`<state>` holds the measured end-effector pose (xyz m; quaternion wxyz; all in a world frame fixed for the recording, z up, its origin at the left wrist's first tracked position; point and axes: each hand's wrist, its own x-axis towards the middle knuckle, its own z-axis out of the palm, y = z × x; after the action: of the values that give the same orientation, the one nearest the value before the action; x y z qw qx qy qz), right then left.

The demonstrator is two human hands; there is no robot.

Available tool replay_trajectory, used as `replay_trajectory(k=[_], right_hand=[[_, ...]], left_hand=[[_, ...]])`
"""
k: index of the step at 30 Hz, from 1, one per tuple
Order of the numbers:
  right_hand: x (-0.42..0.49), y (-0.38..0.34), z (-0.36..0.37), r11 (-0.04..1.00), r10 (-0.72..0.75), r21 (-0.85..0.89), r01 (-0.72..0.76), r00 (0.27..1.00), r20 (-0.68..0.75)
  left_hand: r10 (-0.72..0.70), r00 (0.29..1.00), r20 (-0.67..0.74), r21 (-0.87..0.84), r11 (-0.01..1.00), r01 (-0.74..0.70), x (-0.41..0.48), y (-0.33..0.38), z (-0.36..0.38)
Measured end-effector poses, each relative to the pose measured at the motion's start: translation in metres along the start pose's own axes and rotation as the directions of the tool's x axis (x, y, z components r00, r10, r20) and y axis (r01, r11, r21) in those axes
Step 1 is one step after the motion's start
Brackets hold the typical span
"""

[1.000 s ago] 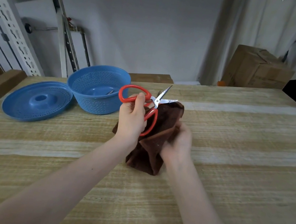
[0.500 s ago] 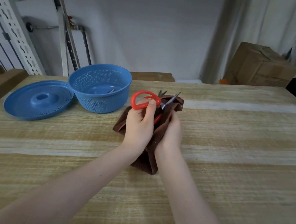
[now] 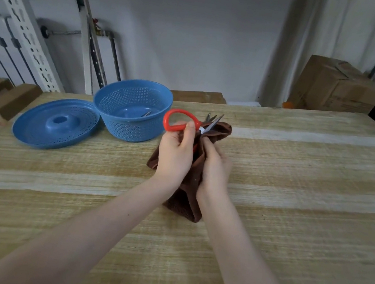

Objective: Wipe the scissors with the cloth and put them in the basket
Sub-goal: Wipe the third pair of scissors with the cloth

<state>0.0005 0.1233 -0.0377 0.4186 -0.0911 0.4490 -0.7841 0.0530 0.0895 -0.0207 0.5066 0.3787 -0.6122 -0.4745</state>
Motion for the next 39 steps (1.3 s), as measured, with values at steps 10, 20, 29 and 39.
replay_trajectory(k=[10, 20, 29, 39], right_hand=[[0.006, 0.0, 0.001, 1.0, 0.007, -0.016, -0.008, 0.999, -0.041], [0.007, -0.008, 0.006, 0.998, 0.049, 0.034, -0.045, 0.992, -0.119], [0.007, -0.007, 0.003, 0.996, -0.061, -0.063, 0.057, 0.997, -0.051], [0.015, -0.006, -0.025, 0.998, -0.026, -0.051, 0.029, 0.997, 0.069]], left_hand=[[-0.043, 0.999, -0.001, 0.013, 0.999, 0.043, -0.001, -0.003, 0.003], [-0.038, 0.999, -0.004, 0.037, 0.999, 0.038, -0.004, -0.003, 0.01], [0.025, 1.0, 0.01, 0.063, 0.998, -0.025, -0.002, -0.003, 0.005], [-0.429, 0.868, 0.249, 0.031, 0.899, 0.436, 0.009, 0.019, -0.017]])
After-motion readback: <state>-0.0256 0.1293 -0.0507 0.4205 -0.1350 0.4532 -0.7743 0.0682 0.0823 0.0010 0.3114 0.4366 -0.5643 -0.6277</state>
